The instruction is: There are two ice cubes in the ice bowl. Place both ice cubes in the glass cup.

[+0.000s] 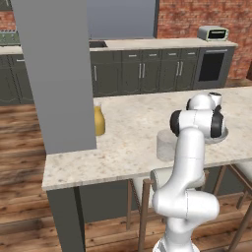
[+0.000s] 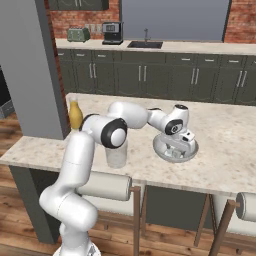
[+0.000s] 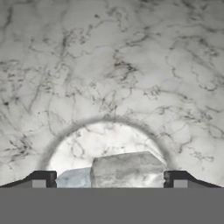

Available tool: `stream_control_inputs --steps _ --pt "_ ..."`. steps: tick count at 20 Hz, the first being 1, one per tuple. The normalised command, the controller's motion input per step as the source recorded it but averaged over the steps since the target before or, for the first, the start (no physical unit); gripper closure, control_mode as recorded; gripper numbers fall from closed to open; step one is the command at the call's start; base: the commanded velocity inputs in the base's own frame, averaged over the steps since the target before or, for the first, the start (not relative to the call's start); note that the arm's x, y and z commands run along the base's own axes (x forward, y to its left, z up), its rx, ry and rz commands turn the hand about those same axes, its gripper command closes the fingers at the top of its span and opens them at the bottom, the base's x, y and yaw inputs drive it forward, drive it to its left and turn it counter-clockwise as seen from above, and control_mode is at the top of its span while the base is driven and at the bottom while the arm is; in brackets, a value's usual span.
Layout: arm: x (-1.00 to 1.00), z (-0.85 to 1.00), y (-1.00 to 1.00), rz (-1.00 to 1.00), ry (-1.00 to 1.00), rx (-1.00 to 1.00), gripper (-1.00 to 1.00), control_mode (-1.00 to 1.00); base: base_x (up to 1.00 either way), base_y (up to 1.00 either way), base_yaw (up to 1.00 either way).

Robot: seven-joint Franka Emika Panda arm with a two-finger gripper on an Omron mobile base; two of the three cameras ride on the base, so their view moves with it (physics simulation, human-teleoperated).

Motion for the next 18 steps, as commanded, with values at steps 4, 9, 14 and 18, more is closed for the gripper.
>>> stream_control_inputs --steps 4,9,14,18 --pt "0.00 -0.23 -0.15 0.00 0.00 0.00 -1.00 -1.00 0.00 0.00 0.00" --pt "0.00 -0.37 -0.28 0.00 0.00 0.00 -1.00 -1.00 0.00 0.00 0.00" --pt "0.00 -0.09 -0.37 0.00 -0.03 0.00 -1.00 -1.00 0.00 0.00 0.00" --pt "0.00 0.00 0.00 0.00 0.00 0.00 -1.00 -1.00 0.00 0.00 0.00"
